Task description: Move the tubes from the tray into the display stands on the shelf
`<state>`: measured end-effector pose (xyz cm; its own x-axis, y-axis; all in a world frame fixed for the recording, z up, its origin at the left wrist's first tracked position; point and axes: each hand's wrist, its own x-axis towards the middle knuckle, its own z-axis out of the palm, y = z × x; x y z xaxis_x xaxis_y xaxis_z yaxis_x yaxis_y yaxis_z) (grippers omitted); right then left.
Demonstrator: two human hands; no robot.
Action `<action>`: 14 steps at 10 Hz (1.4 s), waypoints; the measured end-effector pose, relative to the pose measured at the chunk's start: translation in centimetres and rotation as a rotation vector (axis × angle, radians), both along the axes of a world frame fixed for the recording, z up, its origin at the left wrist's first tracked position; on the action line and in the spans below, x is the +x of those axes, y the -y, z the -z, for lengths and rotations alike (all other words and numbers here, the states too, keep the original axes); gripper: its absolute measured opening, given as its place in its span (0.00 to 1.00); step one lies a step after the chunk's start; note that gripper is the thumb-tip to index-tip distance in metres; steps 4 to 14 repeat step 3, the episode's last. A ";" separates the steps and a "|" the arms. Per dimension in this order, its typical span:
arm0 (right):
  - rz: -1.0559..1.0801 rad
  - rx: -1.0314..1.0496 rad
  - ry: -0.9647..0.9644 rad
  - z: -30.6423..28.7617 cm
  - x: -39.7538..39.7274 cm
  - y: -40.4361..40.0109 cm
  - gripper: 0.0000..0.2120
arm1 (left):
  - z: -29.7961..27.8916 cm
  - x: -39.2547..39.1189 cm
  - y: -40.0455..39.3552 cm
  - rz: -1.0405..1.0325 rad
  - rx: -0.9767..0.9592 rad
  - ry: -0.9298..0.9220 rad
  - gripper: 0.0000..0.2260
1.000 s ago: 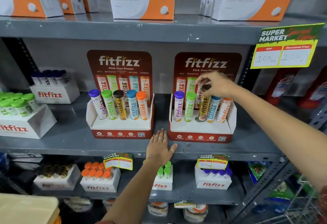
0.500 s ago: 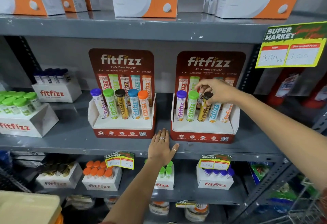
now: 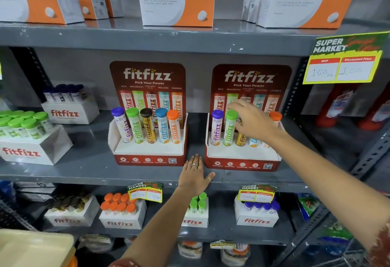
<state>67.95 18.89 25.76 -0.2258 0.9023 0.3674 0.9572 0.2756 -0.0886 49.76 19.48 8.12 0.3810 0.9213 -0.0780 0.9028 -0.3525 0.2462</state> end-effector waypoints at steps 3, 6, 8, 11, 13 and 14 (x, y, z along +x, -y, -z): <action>-0.105 0.566 0.014 -0.1 -6.9 2.6 0.09 | -5.3 -4.4 2.8 0.058 0.313 0.360 0.23; -0.105 0.566 0.014 -0.1 -6.9 2.6 0.09 | -5.3 -4.4 2.8 0.058 0.313 0.360 0.23; -0.105 0.566 0.014 -0.1 -6.9 2.6 0.09 | -5.3 -4.4 2.8 0.058 0.313 0.360 0.23; -0.105 0.566 0.014 -0.1 -6.9 2.6 0.09 | -5.3 -4.4 2.8 0.058 0.313 0.360 0.23; -0.105 0.566 0.014 -0.1 -6.9 2.6 0.09 | -5.3 -4.4 2.8 0.058 0.313 0.360 0.23; -0.105 0.566 0.014 -0.1 -6.9 2.6 0.09 | -5.3 -4.4 2.8 0.058 0.313 0.360 0.23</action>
